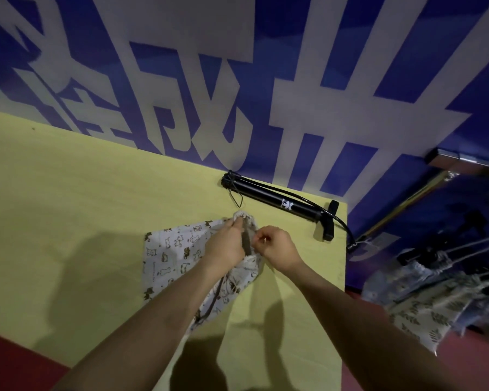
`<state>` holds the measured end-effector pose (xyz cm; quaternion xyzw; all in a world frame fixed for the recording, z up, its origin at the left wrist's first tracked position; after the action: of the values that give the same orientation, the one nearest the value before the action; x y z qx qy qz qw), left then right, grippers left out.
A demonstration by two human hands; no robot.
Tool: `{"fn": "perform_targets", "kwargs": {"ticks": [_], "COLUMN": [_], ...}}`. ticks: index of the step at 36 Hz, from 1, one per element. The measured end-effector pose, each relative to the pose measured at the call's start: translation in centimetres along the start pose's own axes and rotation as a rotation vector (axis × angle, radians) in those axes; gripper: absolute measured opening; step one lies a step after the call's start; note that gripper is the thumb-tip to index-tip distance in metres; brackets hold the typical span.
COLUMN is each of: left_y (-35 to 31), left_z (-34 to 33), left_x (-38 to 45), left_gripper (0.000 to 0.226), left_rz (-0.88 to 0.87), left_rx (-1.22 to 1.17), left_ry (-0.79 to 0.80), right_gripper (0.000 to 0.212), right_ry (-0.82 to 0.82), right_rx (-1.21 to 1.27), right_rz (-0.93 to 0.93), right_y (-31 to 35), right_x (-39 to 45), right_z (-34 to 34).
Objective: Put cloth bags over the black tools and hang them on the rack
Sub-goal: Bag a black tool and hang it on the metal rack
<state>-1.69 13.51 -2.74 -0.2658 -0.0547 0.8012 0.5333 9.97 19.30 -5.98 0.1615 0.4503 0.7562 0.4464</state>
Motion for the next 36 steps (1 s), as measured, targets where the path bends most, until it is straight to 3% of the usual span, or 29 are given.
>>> {"fn": "perform_targets", "kwargs": {"ticks": [3, 8, 12, 18, 22, 28, 36], "left_y": [0.0, 0.1, 0.4, 0.8, 0.8, 1.2, 2.0], "left_z": [0.6, 1.4, 1.8, 3.4, 4.7, 4.2, 2.8], "left_x": [-0.4, -0.7, -0.5, 1.3, 3.2, 5.2, 5.4], "left_gripper": [0.077, 0.068, 0.069, 0.07, 0.064, 0.066, 0.065], "left_rz": [-0.005, -0.02, -0.008, -0.014, -0.003, 0.013, 0.049], "left_rx": [-0.008, -0.031, -0.047, -0.107, -0.054, -0.005, -0.052], "left_ry": [-0.028, -0.04, -0.048, -0.114, -0.158, -0.07, -0.09], "right_gripper": [0.012, 0.019, 0.013, 0.024, 0.046, 0.068, 0.06], "right_ry": [0.01, 0.05, -0.037, -0.169, -0.1, 0.031, 0.083], "right_rx": [-0.11, 0.017, 0.05, -0.14, -0.342, -0.608, -0.87], "right_rz": [0.052, 0.052, 0.102, 0.041, -0.011, -0.104, -0.055], "right_y": [1.1, 2.7, 3.0, 2.3, 1.6, -0.4, -2.6], "right_x": [0.0, 0.2, 0.8, 4.3, 7.6, 10.8, 12.8], "right_z": [-0.3, -0.5, 0.5, 3.0, 3.8, 4.0, 3.2]}}
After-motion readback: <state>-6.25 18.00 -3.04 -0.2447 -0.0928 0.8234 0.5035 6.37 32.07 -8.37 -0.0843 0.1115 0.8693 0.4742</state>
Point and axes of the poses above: each hand's wrist, its own x-axis towards the middle knuckle, its own z-axis out of the back of the hand, y = z × x, the point moved 3 cm from there along x, towards the middle knuckle, and after that the axes turned 2 degrees about x, right-handed, at the moved point
